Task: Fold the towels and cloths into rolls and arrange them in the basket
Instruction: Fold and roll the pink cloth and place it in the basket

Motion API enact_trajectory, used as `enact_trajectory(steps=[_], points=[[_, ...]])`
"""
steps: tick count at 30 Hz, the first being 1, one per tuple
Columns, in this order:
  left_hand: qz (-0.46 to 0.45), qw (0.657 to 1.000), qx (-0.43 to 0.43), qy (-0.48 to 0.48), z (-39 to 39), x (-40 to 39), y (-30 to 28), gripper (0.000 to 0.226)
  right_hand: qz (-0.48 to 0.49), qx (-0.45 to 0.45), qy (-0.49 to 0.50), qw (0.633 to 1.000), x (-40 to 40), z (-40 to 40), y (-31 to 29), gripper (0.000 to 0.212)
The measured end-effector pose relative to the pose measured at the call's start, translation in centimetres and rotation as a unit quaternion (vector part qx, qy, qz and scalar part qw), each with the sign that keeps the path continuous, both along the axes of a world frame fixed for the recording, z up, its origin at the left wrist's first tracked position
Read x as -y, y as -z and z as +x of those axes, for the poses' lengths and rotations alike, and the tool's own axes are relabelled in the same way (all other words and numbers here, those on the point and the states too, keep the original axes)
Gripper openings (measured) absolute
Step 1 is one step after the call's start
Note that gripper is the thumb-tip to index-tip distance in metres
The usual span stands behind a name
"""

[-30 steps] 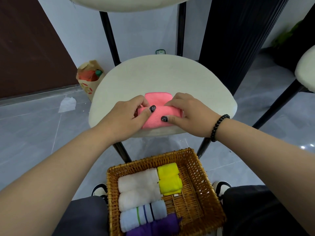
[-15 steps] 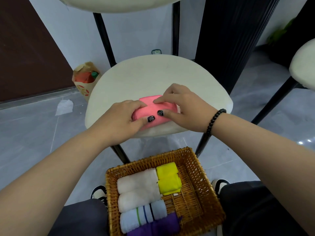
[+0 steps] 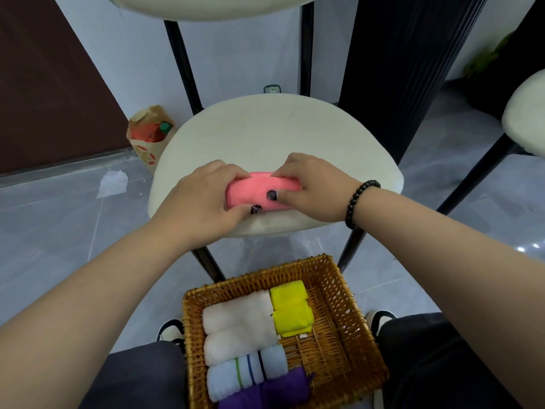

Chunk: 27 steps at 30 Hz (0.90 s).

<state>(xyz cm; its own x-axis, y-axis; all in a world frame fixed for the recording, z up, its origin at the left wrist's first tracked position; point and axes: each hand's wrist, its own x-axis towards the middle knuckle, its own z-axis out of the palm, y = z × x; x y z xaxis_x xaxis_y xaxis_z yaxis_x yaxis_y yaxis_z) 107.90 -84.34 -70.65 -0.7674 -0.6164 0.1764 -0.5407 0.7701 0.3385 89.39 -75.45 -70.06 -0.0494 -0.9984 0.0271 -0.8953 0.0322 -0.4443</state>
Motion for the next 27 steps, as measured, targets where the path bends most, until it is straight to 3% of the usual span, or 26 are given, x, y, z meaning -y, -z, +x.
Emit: enact_trajectory(steps=[3,5,9,11,13,16,19,27], points=[[0.009,0.999,-0.018,-0.027,-0.1,0.3,0.5,0.048,0.042,0.020,0.025,0.999,0.7,-0.1,-0.6,0.036],[0.018,0.994,-0.049,-0.101,-0.4,0.1,0.8,0.056,0.051,0.057,0.059,0.995,1.0,0.0,-0.7,0.040],[0.136,0.960,-0.049,-0.238,-1.0,-0.5,0.5,0.055,0.044,0.128,0.112,0.984,1.4,0.2,-0.4,0.039],[0.279,0.928,-0.103,-0.223,-1.2,-0.6,0.4,0.046,0.026,0.198,0.140,0.970,1.5,0.4,-0.3,0.030],[0.420,0.863,-0.195,-0.204,-1.3,-1.1,0.2,0.034,0.022,0.289,0.157,0.944,1.5,0.8,-0.1,0.024],[0.536,0.781,-0.268,-0.176,-1.4,-1.4,-0.1,0.030,0.027,0.377,0.154,0.913,1.3,1.6,-0.1,0.018],[0.564,0.757,-0.299,-0.140,-1.1,-1.7,-0.4,0.034,-0.001,0.382,0.146,0.912,0.8,2.1,-0.5,0.018],[0.597,0.734,-0.316,-0.072,-0.4,-5.5,-1.2,0.049,-0.057,0.360,0.140,0.921,-3.7,3.3,-2.4,0.010]])
